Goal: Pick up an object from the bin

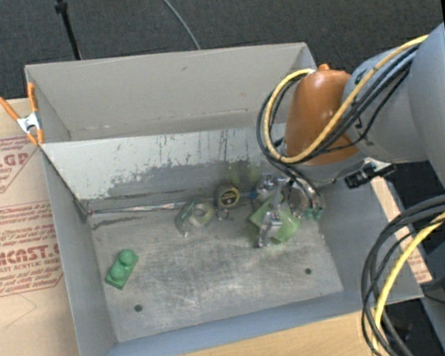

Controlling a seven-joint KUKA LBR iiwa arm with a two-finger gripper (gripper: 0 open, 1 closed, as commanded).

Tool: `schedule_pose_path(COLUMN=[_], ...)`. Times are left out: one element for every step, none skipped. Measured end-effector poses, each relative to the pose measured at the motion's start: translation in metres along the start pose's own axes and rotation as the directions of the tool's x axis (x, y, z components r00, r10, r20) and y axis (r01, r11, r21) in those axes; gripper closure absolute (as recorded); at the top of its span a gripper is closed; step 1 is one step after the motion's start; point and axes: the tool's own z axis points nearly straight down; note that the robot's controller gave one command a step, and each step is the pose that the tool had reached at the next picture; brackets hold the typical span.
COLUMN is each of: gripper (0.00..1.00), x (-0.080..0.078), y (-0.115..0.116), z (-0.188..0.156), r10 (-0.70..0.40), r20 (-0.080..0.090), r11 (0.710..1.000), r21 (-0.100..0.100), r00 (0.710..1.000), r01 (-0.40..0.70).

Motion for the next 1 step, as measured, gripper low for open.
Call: schedule_pose_path(gripper=[1.00], x=[0.0043], y=[-0.0028], z=[-0.1368], r10=[-0.164], r20=[0.005], r11=[0.986], r21=[0.005], r00=[0.986], r01=[0.164])
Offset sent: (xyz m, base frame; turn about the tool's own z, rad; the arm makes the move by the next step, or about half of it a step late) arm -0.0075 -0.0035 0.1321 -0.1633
